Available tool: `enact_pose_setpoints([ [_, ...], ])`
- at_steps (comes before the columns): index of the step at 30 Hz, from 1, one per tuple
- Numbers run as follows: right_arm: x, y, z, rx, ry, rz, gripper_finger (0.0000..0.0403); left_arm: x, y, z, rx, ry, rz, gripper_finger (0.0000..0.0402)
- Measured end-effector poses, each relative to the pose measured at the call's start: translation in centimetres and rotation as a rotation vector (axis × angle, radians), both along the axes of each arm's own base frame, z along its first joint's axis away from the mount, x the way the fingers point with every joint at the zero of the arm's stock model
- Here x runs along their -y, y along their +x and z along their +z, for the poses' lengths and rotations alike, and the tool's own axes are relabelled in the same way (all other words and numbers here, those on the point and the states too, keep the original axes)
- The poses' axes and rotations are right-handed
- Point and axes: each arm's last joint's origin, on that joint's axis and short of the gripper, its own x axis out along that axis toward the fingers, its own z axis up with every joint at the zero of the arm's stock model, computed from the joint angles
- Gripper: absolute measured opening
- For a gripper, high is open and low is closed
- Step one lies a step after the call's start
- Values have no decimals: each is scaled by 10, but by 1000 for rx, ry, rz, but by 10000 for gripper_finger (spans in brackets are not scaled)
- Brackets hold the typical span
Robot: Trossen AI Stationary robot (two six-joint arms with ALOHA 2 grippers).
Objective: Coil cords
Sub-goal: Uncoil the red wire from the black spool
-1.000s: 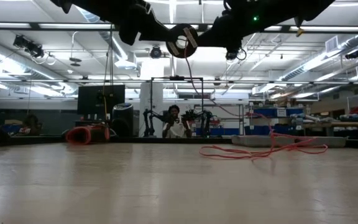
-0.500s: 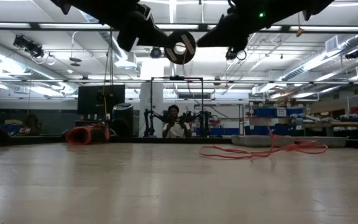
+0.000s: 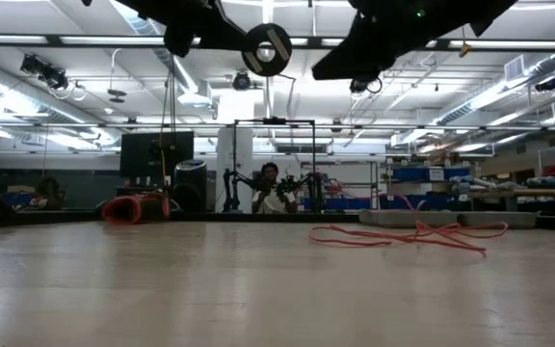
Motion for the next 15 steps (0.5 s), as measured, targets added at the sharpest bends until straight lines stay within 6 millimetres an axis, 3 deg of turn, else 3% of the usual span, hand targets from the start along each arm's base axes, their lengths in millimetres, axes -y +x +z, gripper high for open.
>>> enact_pose_setpoints([
  [15, 16, 13, -8, 64, 232, -26, 99, 1, 0, -1, -39, 61, -74, 0],
])
